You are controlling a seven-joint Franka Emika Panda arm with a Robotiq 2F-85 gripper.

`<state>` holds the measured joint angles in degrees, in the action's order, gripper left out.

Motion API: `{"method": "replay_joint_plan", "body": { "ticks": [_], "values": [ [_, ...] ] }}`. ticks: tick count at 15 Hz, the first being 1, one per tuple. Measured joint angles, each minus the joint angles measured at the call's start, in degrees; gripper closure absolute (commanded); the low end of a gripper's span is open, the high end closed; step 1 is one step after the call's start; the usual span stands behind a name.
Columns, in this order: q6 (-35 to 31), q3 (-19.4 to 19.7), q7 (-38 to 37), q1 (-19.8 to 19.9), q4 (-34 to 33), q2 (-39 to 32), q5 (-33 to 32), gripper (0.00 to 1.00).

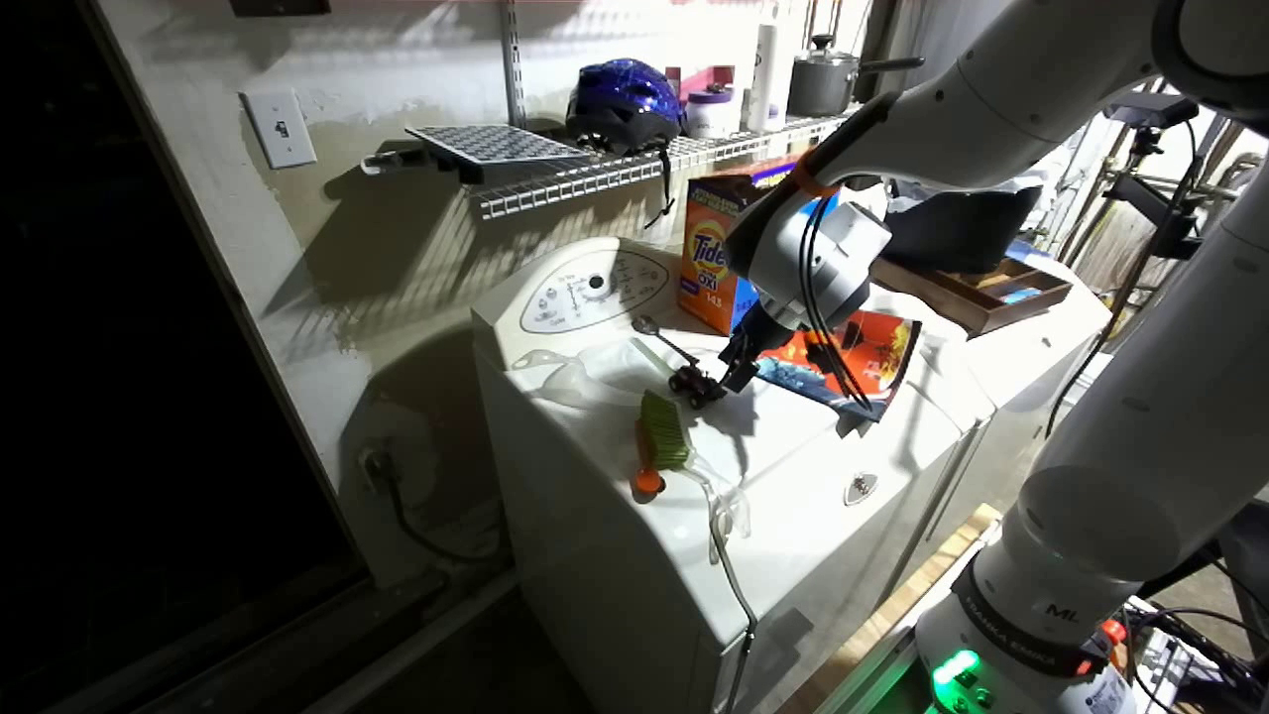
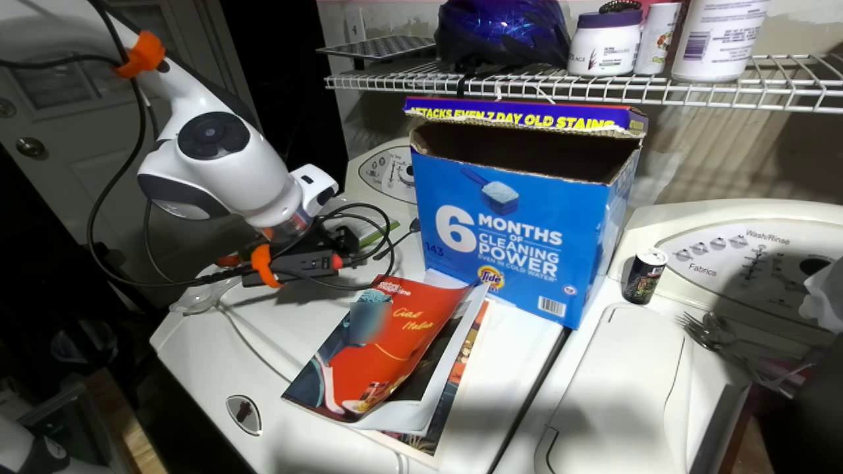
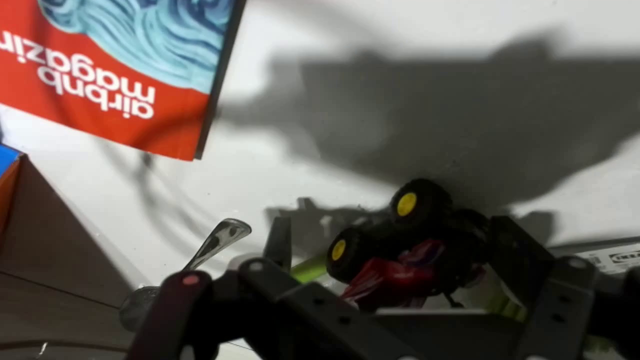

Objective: Put the toy car upside down

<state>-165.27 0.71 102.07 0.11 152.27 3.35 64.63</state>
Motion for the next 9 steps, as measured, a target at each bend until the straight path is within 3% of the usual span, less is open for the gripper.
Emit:
{"method": "replay_joint_plan", "body": {
  "ticks": [6,9],
  "values": [
    [0.9,0.02,-22.03,0.42,0.05,1.25,-17.68,0.0],
    [4.69,0.27,-35.01,0.97,-0.34,2.15,-26.25,0.0]
  ]
}}
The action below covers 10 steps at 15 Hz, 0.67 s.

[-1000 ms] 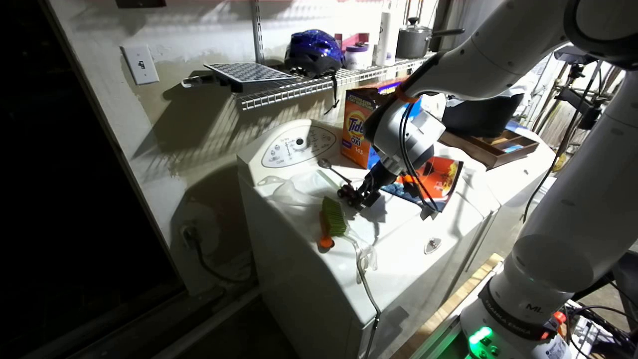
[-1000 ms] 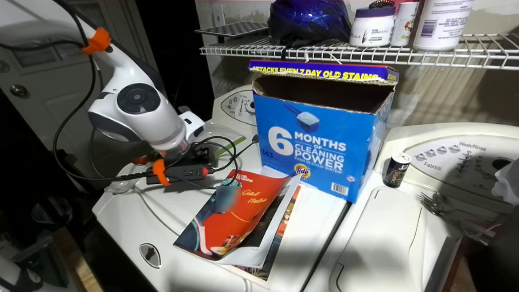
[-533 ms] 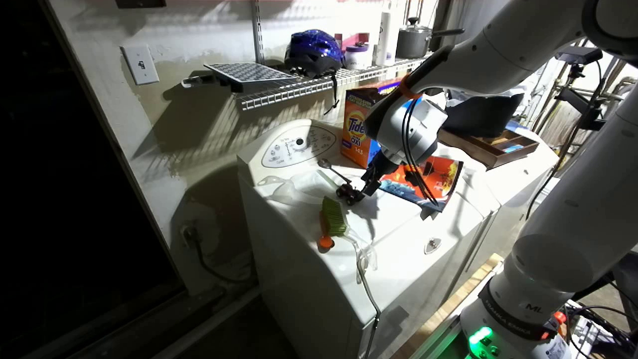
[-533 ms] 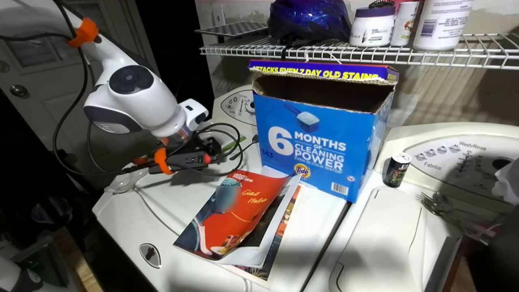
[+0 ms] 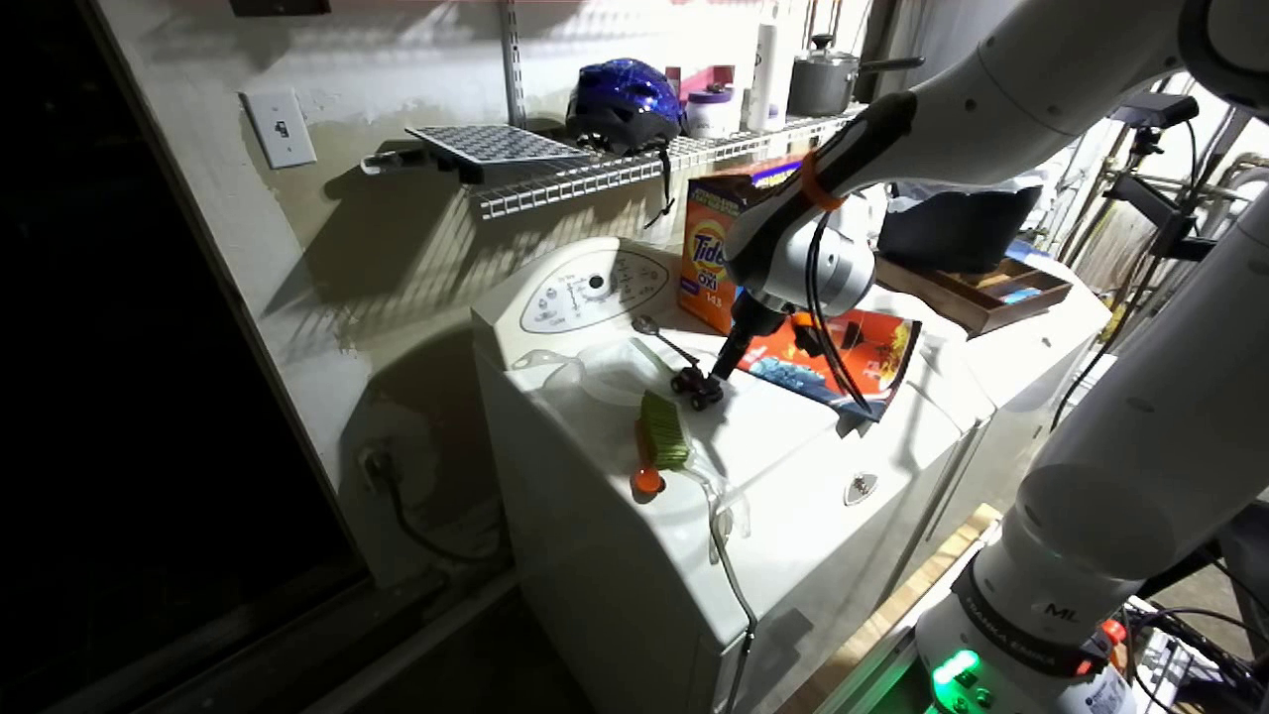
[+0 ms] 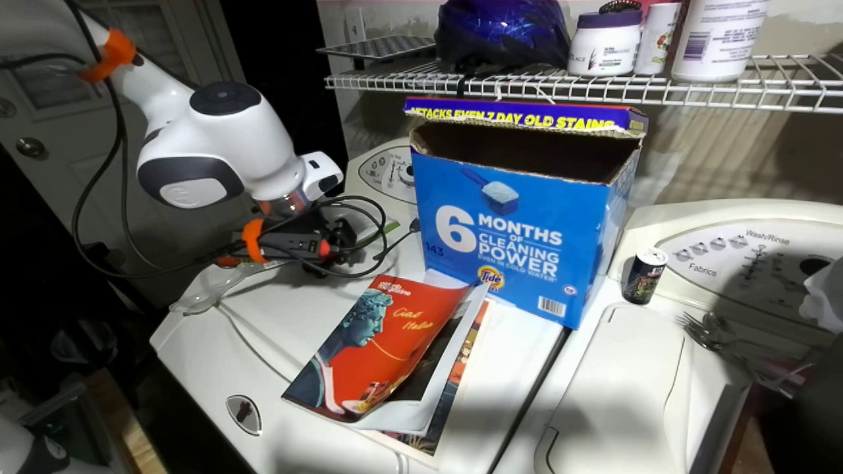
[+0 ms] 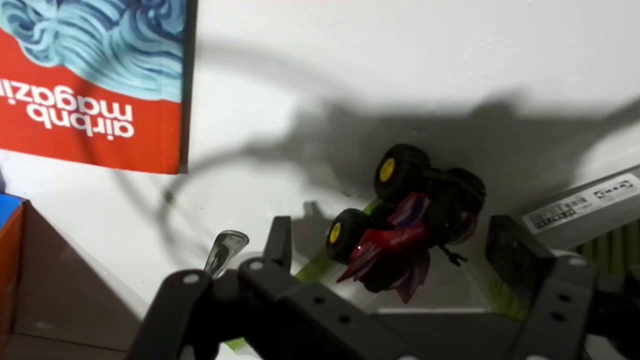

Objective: Put the toy car upside down

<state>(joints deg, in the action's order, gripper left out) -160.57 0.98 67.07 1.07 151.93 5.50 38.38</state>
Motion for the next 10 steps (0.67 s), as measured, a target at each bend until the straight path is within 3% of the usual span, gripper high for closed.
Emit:
{"method": "replay_joint_plan", "body": {
  "ticks": [5,10],
  "values": [
    [4.02,-0.92,-19.04,0.35,-2.81,2.48,-9.3,0.0],
    [8.03,-1.36,-38.79,0.42,-5.83,1.64,-23.41,0.0]
  ]
}}
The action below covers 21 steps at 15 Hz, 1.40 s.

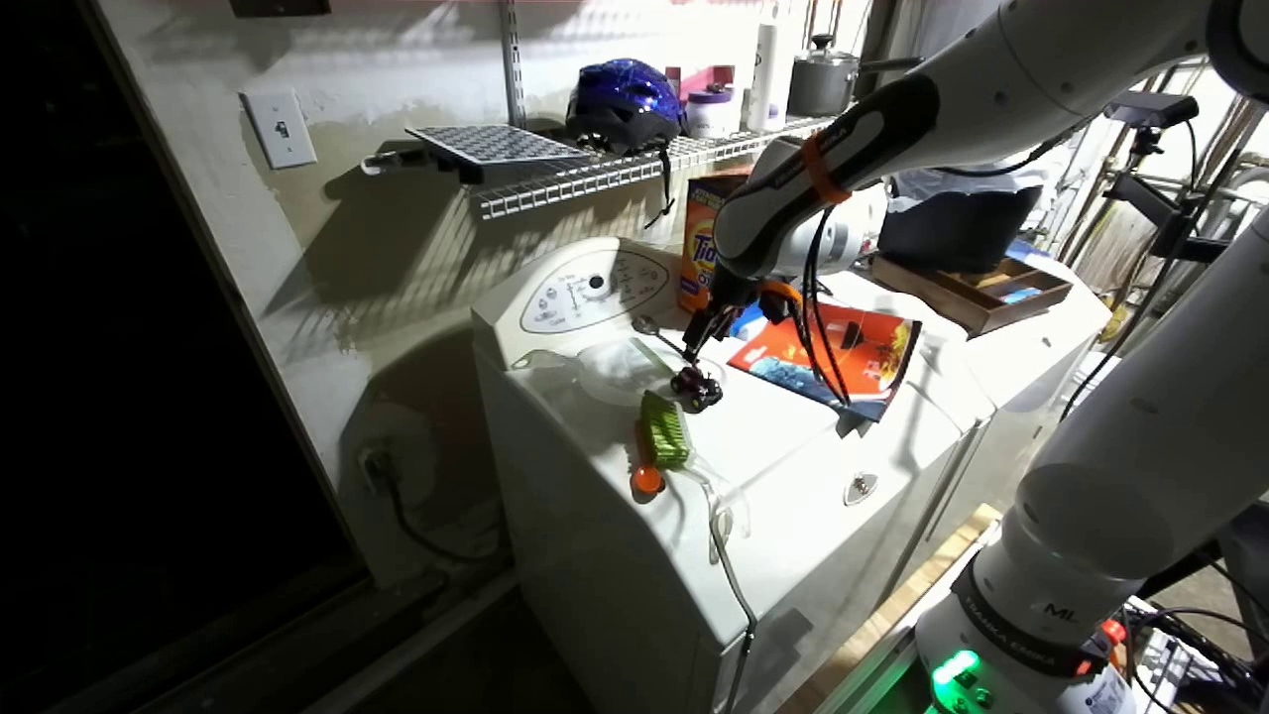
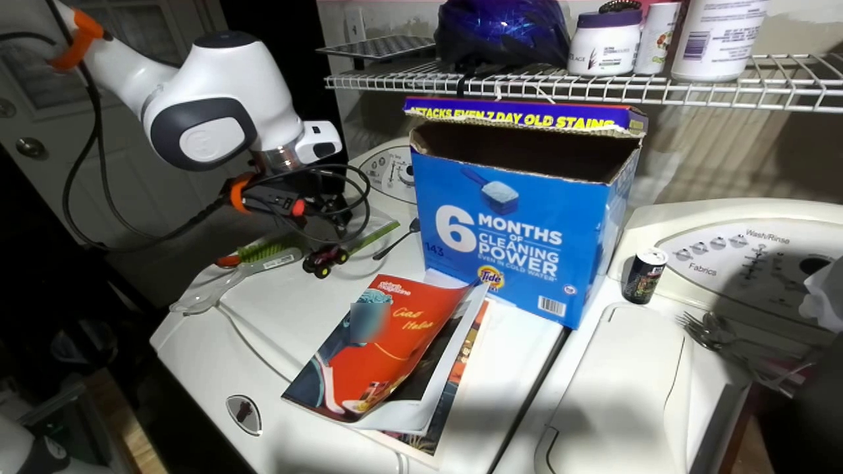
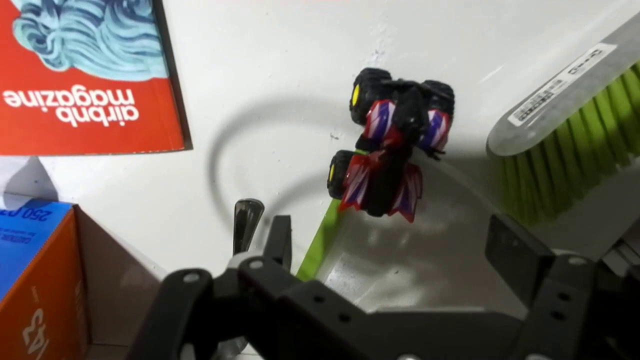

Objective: Put the toy car upside down

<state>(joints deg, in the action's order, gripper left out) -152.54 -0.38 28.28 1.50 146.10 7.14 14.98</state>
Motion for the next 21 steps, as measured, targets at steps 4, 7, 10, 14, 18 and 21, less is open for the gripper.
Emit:
{"method": "replay_joint_plan", "body": {
  "ticks": [4,7,10,14,18,21],
  "values": [
    [6.13,-0.03,-6.92,-1.19,-3.3,-1.79,-4.05,0.0],
    [7.67,-0.13,-10.33,-1.68,-5.39,-4.09,-6.35,0.0],
    [7.98,-0.33,-13.64,-1.8,-6.81,-6.79,-9.21,0.0],
    [8.64,-0.39,-16.95,-1.82,-7.98,-9.47,-12.0,0.0],
    [9.14,-0.39,-18.51,-1.82,-8.9,-10.86,-12.89,0.0],
    [9.14,-0.4,-18.93,-1.85,-9.75,-11.54,-12.99,0.0]
  ]
}}
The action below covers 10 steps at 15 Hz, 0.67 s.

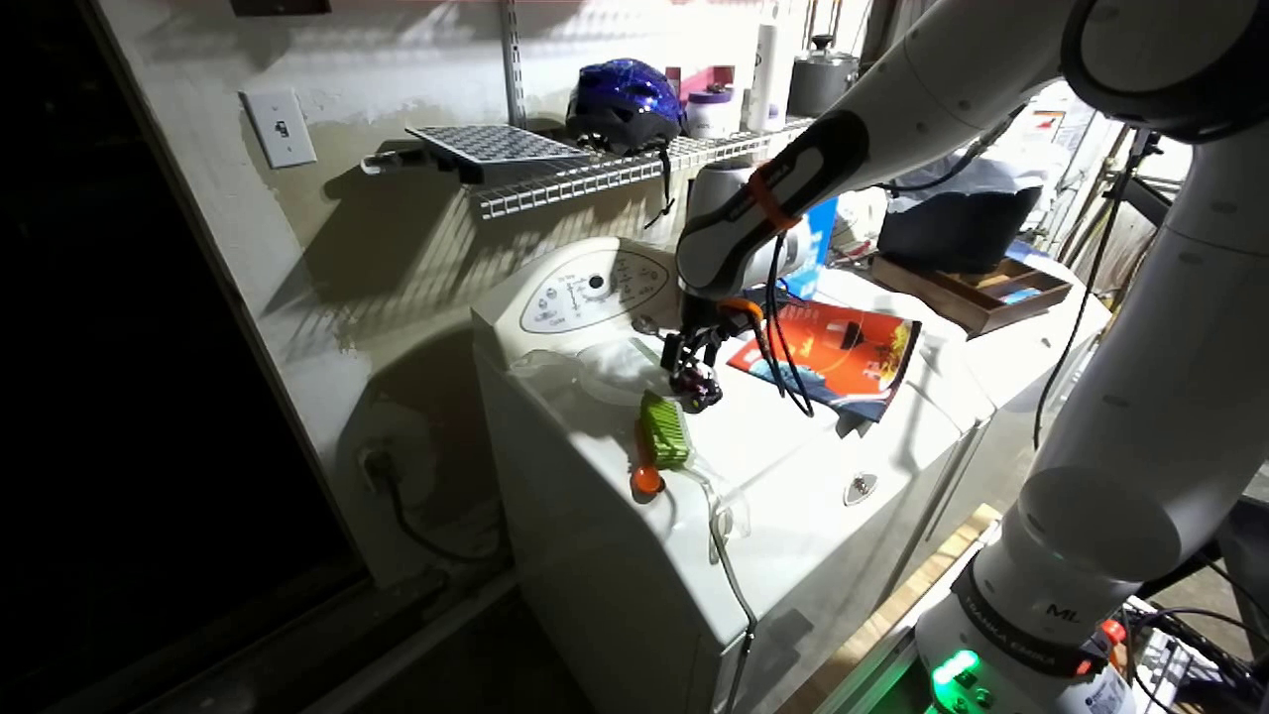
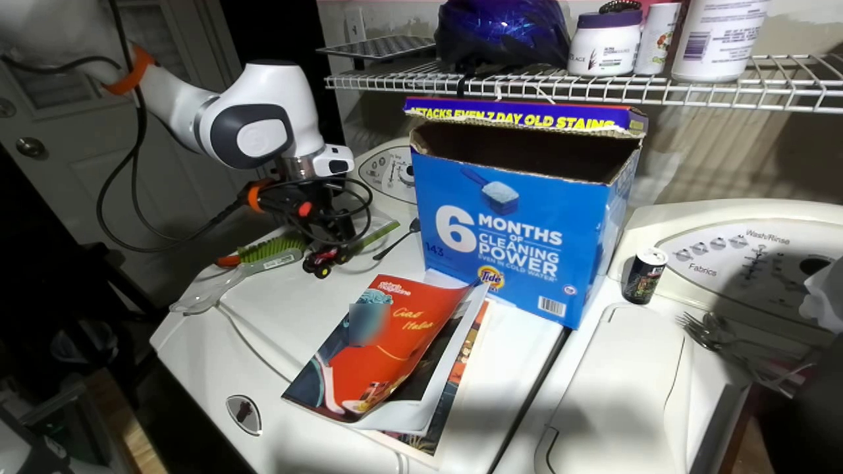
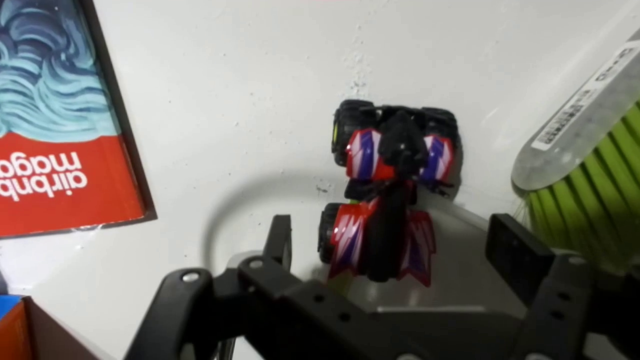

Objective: Put the toy car upside down

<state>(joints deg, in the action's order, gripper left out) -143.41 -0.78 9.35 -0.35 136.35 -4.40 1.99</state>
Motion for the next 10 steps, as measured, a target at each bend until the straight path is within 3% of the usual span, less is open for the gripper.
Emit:
{"method": "replay_joint_plan", "body": {
  "ticks": [1,3,8,10],
  "values": [
    [0.0,-0.01,-0.06,-0.02,-0.31,-0.24,0.0,0.0],
    [0.0,-0.05,-0.14,-0.09,-0.93,-0.82,0.0,0.28],
    [0.0,-0.08,-0.15,-0.38,-2.41,-2.88,-0.12,0.64],
    [0.36,-0.07,-0.14,-0.4,-2.99,-3.33,-0.44,0.66]
  ]
}}
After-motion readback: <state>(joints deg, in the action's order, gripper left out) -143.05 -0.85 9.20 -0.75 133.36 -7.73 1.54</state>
